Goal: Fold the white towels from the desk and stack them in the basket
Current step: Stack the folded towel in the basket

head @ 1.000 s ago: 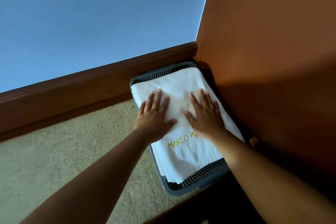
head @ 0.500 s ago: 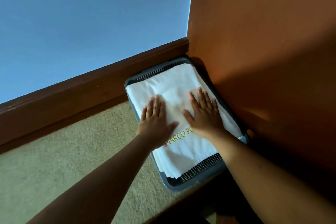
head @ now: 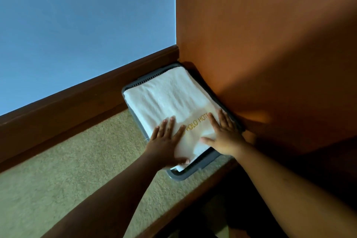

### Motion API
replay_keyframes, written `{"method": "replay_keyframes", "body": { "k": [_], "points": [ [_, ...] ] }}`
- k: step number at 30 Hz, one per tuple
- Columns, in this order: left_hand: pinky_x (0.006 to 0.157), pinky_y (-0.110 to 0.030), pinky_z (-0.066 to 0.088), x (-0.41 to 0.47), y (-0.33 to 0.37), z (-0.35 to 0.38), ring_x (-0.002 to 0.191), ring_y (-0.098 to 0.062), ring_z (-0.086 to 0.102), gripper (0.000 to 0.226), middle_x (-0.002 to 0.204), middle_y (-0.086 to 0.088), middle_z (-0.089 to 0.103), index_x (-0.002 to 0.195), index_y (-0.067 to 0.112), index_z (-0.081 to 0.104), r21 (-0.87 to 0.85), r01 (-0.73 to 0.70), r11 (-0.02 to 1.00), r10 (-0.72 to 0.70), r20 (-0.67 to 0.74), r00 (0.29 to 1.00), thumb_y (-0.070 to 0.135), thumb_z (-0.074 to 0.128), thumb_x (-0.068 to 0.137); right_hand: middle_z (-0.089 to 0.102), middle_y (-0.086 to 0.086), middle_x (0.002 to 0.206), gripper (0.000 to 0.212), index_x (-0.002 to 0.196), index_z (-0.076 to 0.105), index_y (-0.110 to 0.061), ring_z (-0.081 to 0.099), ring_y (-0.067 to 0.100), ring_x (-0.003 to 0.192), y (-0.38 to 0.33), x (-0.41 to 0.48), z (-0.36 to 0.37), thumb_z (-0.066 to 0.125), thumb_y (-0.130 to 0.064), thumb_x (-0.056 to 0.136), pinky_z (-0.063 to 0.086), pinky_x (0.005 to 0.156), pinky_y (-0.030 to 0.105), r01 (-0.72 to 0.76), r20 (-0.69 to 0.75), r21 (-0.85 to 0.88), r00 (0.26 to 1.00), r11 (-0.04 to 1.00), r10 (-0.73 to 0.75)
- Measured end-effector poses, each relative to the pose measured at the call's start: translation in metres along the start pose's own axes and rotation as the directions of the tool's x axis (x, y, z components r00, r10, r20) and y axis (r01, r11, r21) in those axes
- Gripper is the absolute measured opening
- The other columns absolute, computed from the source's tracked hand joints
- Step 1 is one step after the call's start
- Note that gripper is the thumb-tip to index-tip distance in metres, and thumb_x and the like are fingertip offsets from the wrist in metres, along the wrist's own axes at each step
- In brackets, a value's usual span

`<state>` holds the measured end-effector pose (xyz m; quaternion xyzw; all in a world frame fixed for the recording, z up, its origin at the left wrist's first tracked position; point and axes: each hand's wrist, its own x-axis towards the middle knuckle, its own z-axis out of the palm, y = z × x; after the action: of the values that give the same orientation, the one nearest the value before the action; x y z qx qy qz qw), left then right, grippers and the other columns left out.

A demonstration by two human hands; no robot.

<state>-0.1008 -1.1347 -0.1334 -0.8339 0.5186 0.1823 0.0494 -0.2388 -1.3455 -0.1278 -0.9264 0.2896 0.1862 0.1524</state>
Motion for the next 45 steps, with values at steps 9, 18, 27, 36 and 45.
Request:
{"method": "replay_keyframes", "body": {
  "k": [9,18,27,36,45],
  "points": [
    [0.123,-0.047,-0.002,-0.095,-0.041,-0.030,0.155,-0.029,-0.004,0.076,0.167,-0.012,-0.011,0.158,0.044,0.012,-0.045,-0.042,0.998,0.045,0.048,0.998,0.069,0.044,0.094,0.010,0.009,0.167,0.071,0.159,0.021,-0.023,0.014,0.028,0.153,-0.042,-0.108,-0.027,0.054,-0.041,0.099,0.027,0.119,0.040,-0.138,-0.195,-0.030,0.972,0.990,0.130],
    [0.121,-0.049,0.018,-0.236,-0.083,-0.080,0.153,-0.030,0.020,0.070,0.168,-0.003,-0.001,0.155,0.043,0.029,-0.228,-0.015,0.974,-0.010,-0.108,0.994,0.066,0.049,0.092,0.038,-0.008,0.156,0.055,0.146,0.048,-0.032,0.046,0.016,0.136,-0.155,-0.242,-0.045,0.062,-0.043,0.094,0.043,0.108,0.037,-0.017,-0.380,0.121,0.923,0.993,0.062],
    [0.120,-0.033,0.027,-0.351,-0.061,-0.141,0.150,-0.012,0.025,0.063,0.165,0.000,0.025,0.150,0.037,0.043,-0.308,-0.106,0.945,0.004,-0.315,0.949,0.060,0.057,0.092,0.068,-0.007,0.122,0.040,0.123,0.067,-0.031,0.067,0.013,0.101,-0.204,-0.326,-0.101,0.068,-0.043,0.085,0.052,0.091,0.032,0.164,-0.509,0.115,0.857,0.980,-0.084],
    [0.108,-0.030,0.044,-0.457,0.029,-0.163,0.122,-0.009,0.060,0.057,0.149,0.004,0.051,0.145,0.034,0.051,-0.346,-0.128,0.929,-0.054,-0.469,0.881,0.053,0.063,0.092,0.072,-0.014,0.102,0.028,0.109,0.071,-0.033,0.067,0.005,0.089,-0.190,-0.460,-0.119,0.068,-0.045,0.083,0.057,0.087,0.034,0.330,-0.630,0.146,0.758,0.933,-0.169],
    [0.116,-0.029,0.036,-0.565,0.066,-0.137,0.143,-0.011,0.039,0.055,0.156,0.010,0.038,0.147,0.029,0.050,-0.337,-0.077,0.938,-0.098,-0.474,0.875,0.044,0.062,0.096,0.069,-0.016,0.093,0.009,0.095,0.072,-0.032,0.065,0.006,0.086,-0.219,-0.546,-0.095,0.065,-0.033,0.089,0.055,0.081,0.030,0.396,-0.601,0.113,0.758,0.911,-0.255]
  ]
}}
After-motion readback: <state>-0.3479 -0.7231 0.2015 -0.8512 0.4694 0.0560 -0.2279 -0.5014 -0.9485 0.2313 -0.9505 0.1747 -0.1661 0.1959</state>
